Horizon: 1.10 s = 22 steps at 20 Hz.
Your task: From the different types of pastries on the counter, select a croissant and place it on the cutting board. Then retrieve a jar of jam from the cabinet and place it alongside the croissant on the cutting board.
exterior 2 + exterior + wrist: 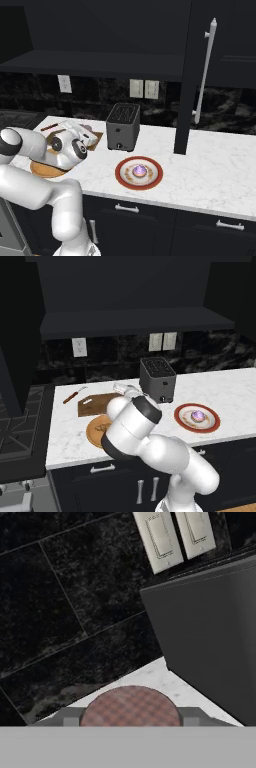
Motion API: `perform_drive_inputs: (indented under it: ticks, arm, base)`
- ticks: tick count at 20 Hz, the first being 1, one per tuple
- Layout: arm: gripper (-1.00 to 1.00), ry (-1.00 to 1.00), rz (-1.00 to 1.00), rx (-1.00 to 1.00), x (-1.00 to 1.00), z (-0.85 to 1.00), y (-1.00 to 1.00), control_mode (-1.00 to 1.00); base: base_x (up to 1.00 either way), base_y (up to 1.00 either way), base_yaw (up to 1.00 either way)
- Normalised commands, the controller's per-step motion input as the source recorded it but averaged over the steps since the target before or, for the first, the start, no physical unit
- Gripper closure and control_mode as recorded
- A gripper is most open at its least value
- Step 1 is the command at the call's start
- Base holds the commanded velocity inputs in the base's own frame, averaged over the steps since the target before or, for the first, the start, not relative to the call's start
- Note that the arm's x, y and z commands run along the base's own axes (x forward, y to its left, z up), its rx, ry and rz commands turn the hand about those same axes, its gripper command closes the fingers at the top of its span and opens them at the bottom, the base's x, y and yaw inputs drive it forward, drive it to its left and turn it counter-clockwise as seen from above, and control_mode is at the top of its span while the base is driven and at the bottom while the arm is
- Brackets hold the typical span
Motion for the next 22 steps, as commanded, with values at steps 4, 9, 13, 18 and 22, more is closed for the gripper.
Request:
perform_drive_inputs:
  ticks: [4,9,13,18,22]
  arm:
    - [1.0,0.04,0.0,-0.06,0.0,-0.39,0.0,-1.0]
    - [1.0,0.03,0.0,-0.15,0.05,-0.59,0.05,-1.0]
    - [1.0,-0.02,0.0,-0.13,0.27,-0.47,0.13,-1.0]
    - [-1.0,-0.09,0.0,-0.12,0.13,-0.37,0.3,-1.0]
    - [-1.0,-0.09,-0.03,-0.08,-0.12,-0.5,0.29,-1.0]
  base:
    - [0.0,0.0,0.0]
    - [0.0,0.0,0.0]
    - [0.0,0.0,0.0]
    - [0.0,0.0,0.0]
    - [0.0,0.0,0.0]
